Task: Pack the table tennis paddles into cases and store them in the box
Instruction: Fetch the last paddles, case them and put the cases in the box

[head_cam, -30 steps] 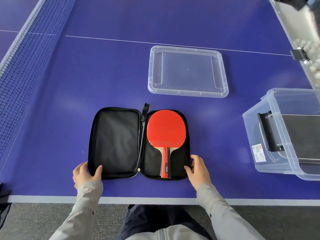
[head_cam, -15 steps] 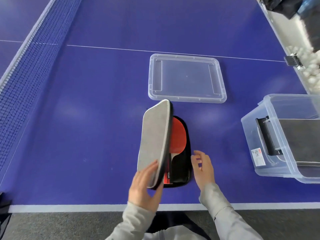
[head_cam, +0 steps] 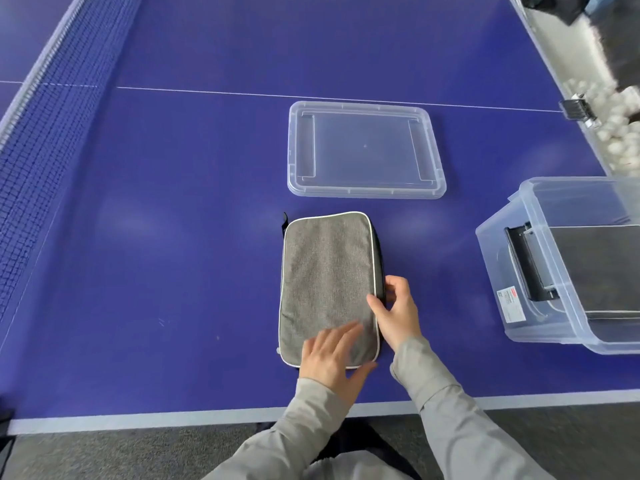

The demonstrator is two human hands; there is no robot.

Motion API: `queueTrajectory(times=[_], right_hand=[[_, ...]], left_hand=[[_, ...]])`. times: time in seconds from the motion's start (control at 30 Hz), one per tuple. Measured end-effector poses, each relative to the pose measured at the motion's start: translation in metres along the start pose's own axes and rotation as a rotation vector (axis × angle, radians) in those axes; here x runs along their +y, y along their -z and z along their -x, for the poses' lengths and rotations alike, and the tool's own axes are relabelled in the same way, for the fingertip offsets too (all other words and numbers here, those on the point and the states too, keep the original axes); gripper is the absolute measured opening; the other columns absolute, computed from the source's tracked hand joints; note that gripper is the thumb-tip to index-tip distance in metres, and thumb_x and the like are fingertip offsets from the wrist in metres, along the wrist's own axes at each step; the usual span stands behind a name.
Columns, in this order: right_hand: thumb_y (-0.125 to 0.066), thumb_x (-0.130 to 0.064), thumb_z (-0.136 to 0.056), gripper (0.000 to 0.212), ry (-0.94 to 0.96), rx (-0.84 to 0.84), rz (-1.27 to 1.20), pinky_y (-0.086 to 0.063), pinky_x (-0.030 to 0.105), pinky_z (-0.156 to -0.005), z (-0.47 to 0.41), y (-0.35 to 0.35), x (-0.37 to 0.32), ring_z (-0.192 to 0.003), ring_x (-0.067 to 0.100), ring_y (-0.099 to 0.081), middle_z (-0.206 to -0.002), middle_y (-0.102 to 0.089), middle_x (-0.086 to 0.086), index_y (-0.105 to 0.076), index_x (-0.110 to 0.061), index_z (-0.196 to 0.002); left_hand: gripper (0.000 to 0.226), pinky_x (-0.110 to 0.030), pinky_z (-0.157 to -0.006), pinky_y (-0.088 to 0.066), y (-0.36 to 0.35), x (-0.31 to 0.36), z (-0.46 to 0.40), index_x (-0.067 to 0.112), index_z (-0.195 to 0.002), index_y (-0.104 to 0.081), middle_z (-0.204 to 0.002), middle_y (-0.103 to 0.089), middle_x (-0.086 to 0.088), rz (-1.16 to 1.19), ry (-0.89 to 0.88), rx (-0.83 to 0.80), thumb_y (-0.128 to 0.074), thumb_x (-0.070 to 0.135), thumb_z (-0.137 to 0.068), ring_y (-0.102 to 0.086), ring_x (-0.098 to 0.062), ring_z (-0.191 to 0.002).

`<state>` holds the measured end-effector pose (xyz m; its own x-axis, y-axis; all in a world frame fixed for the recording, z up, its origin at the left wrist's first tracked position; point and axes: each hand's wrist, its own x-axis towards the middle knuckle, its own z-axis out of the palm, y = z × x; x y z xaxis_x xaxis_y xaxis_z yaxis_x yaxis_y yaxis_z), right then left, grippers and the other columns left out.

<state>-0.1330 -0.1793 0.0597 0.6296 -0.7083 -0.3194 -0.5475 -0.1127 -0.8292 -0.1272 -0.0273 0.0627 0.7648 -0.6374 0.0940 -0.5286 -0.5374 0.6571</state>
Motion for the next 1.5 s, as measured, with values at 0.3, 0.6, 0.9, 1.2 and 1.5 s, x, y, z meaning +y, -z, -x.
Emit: queueTrajectory(times=[0.3,0.6,0.9,1.2,1.5], right_hand=[[-0.057,-0.002,-0.088,0.032,-0.101,0.012,0.109,-0.039,0.023,-0.076,-0.019,0.004,0.013,-0.082,0.016,-0.052,-0.107,-0.060,0.006,-0.054,-0.008,-0.119],[-0.051,-0.007,-0.094,0.042,-0.179,-0.040,0.178,-0.043,0.037,-0.099,-0.023,0.002,0.027,-0.111,0.026,-0.054,-0.126,-0.055,0.010,-0.045,-0.014,-0.136],[-0.039,-0.008,-0.099,0.042,-0.177,-0.124,0.230,-0.036,0.038,-0.108,-0.027,0.000,0.031,-0.128,0.025,-0.044,-0.138,-0.048,0.009,-0.043,-0.016,-0.139],[-0.032,-0.007,-0.100,0.043,-0.198,-0.122,0.290,-0.034,0.033,-0.104,-0.035,0.004,0.036,-0.127,0.027,-0.043,-0.139,-0.046,0.011,-0.040,-0.016,-0.141],[-0.032,-0.007,-0.100,0.043,-0.200,-0.133,0.271,-0.035,0.031,-0.100,-0.039,0.009,0.034,-0.126,0.026,-0.043,-0.139,-0.045,0.010,-0.039,-0.019,-0.141]], left_hand=[[0.056,-0.041,-0.102,-0.040,0.027,-0.082,-0.039,0.011,-0.132,-0.047,-0.129,-0.049,-0.005,0.372,0.793,0.111,-0.069,0.027,-0.084,-0.050,-0.022,-0.116],[0.066,-0.037,-0.086,-0.048,0.012,-0.085,-0.076,0.017,-0.133,-0.043,-0.119,-0.054,-0.001,0.719,1.024,-0.060,-0.074,0.034,-0.077,-0.057,-0.022,-0.099],[0.070,-0.041,-0.090,-0.050,0.005,-0.086,-0.092,0.013,-0.123,-0.048,-0.112,-0.060,-0.007,0.668,1.123,-0.093,-0.084,0.032,-0.066,-0.060,-0.027,-0.099],[0.061,-0.028,-0.060,-0.046,-0.001,-0.072,-0.097,0.012,-0.109,-0.048,-0.095,-0.058,-0.002,0.753,1.158,-0.132,-0.086,0.028,-0.064,-0.057,-0.017,-0.078],[0.080,-0.037,-0.074,-0.054,-0.001,-0.062,-0.087,0.031,-0.123,-0.042,-0.110,-0.061,0.000,0.956,1.017,-0.095,-0.081,0.032,-0.053,-0.062,-0.021,-0.094]])
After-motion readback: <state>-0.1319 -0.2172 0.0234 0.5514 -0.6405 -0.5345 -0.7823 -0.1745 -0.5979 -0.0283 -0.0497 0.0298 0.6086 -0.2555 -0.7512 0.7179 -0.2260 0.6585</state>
